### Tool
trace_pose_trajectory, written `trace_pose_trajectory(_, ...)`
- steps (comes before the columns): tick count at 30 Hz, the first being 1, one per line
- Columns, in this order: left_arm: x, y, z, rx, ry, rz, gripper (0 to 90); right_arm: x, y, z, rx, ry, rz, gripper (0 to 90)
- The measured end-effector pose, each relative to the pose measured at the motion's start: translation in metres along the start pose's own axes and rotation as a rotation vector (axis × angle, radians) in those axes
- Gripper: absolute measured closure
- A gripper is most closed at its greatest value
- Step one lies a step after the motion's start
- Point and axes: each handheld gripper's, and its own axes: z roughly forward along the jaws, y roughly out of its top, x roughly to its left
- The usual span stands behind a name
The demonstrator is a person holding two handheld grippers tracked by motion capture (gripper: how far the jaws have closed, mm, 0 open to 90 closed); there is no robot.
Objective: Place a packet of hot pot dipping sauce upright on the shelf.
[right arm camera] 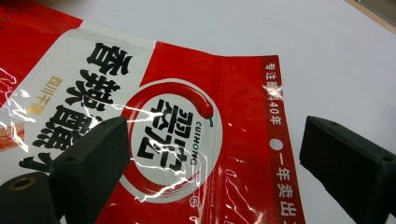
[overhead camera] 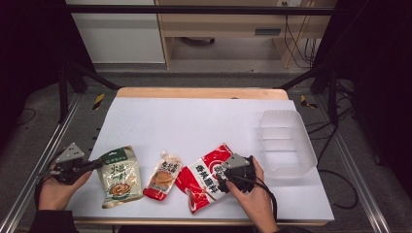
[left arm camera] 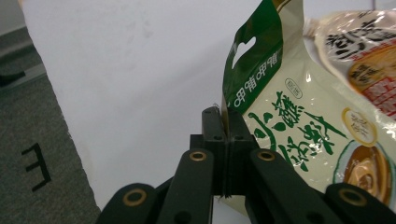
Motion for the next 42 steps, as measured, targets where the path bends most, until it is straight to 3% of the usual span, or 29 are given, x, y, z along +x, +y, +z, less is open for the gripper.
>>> trace_pose_trajectory(3, -0.008, 0.012, -0.019, -0.034, -0.033, 0.029, 90.0, -0.001, 0.000, 0.000, -0.005, 0.001, -0.001, 9.1)
trace_pose_trajectory(10, -0.019, 0.026, -0.036, -0.052, -0.071, 0.077, 90.0, -0.003, 0.000, -0.002, -0.002, -0.004, 0.005, 9.1)
trace_pose_trajectory(14, -0.029, 0.037, -0.058, -0.073, -0.103, 0.123, 90.0, -0.003, 0.000, -0.001, -0.008, -0.001, 0.007, 9.1)
trace_pose_trajectory(19, -0.041, 0.047, -0.064, -0.046, -0.132, 0.203, 90.0, -0.001, 0.001, 0.001, 0.001, 0.010, -0.001, 8.9)
trace_pose_trajectory(21, -0.044, 0.049, -0.065, -0.049, -0.145, 0.197, 90.0, -0.001, 0.001, 0.000, -0.001, 0.011, -0.003, 8.9)
trace_pose_trajectory(28, -0.046, 0.054, -0.078, -0.047, -0.133, 0.217, 90.0, -0.004, 0.000, 0.000, -0.008, 0.017, 0.004, 8.9)
trace_pose_trajectory(30, -0.044, 0.055, -0.084, -0.057, -0.131, 0.214, 90.0, -0.005, 0.000, -0.001, -0.011, 0.019, 0.006, 8.9)
trace_pose_trajectory(33, -0.041, 0.056, -0.098, -0.113, -0.118, 0.194, 90.0, -0.006, 0.001, -0.003, -0.019, 0.021, 0.006, 8.8)
trace_pose_trajectory(39, -0.041, 0.062, -0.095, -0.133, -0.074, 0.170, 90.0, -0.005, 0.001, -0.003, -0.016, 0.018, 0.004, 8.7)
trace_pose_trajectory(42, -0.041, 0.070, -0.091, -0.146, -0.064, 0.195, 90.0, -0.005, 0.001, -0.002, -0.014, 0.023, 0.002, 8.6)
